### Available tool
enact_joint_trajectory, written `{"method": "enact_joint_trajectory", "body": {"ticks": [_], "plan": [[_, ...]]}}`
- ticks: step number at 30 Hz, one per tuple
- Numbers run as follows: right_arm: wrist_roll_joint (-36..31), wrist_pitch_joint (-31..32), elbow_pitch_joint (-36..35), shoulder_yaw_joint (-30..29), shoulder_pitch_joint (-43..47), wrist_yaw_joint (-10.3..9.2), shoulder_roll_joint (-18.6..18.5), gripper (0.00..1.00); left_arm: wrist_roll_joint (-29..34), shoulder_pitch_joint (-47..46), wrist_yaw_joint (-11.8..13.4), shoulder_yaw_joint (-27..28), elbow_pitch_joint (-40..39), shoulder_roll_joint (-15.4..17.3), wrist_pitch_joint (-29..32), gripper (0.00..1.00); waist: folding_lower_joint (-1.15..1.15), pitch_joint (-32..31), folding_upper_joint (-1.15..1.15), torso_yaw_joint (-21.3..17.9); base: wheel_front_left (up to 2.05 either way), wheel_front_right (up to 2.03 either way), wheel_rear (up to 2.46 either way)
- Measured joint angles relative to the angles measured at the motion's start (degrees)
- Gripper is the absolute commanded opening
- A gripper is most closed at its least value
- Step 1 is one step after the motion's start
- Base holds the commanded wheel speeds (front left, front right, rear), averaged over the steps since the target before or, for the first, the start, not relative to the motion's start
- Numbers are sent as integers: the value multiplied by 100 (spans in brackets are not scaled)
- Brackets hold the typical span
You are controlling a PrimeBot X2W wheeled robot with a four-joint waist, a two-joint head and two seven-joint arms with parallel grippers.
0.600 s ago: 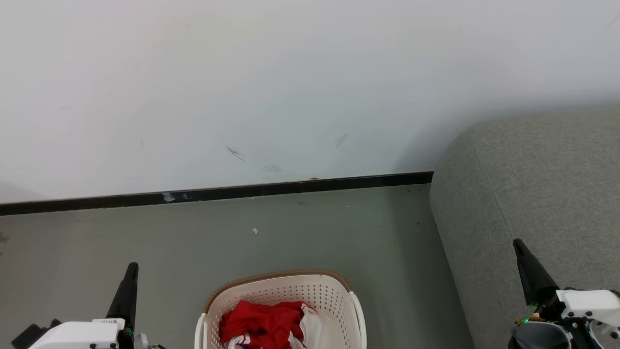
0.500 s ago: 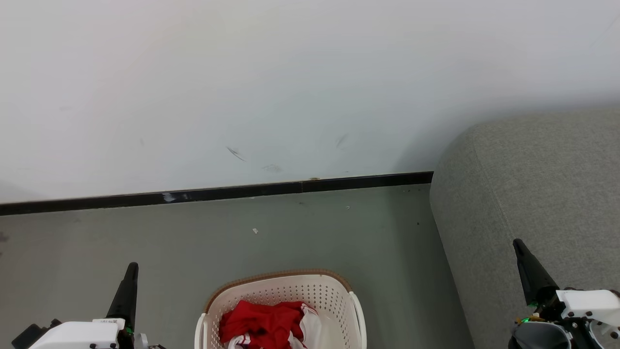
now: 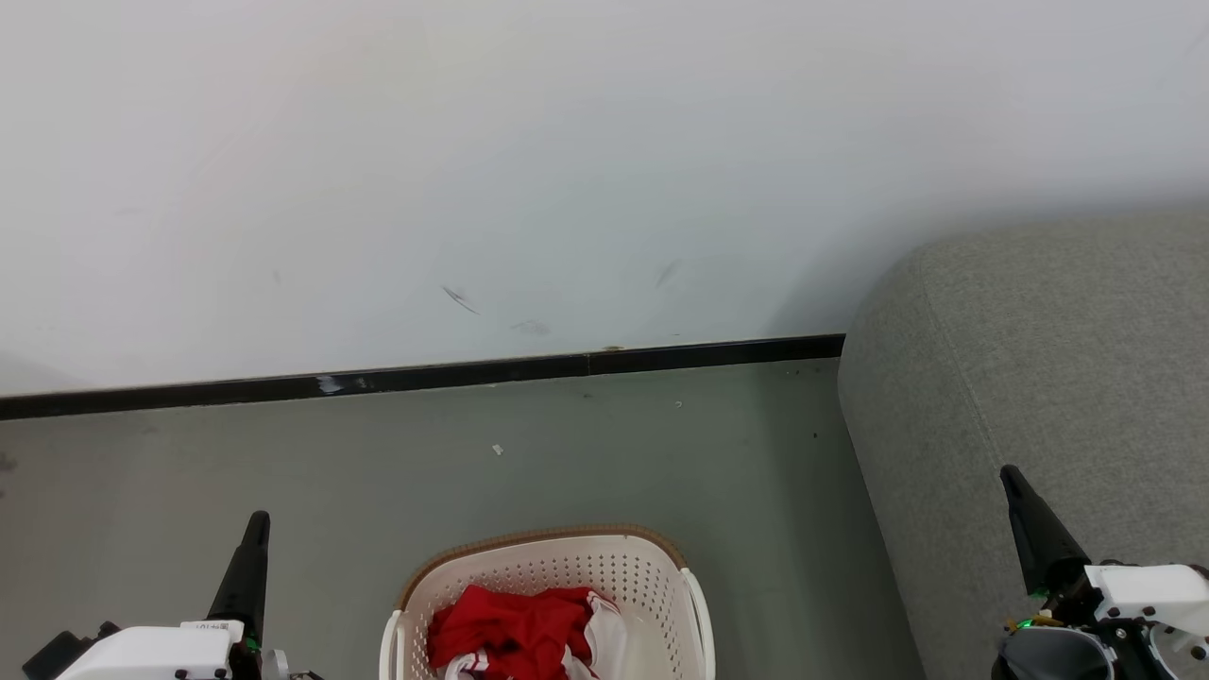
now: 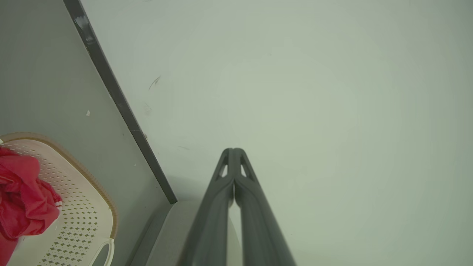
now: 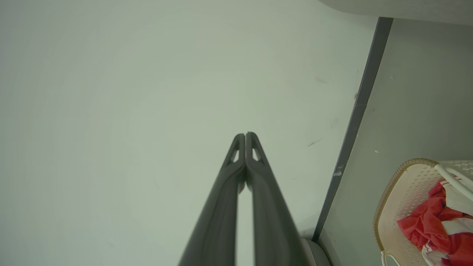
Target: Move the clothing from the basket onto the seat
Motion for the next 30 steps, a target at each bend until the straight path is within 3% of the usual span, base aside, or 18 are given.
{"method": "enact_joint_trajectory", "body": {"ticks": [30], "plan": [[0, -1, 0, 5, 0, 0, -4, 0, 0, 0, 0, 0, 0, 0, 0, 0, 0, 0, 0, 0, 0, 0, 0]]}}
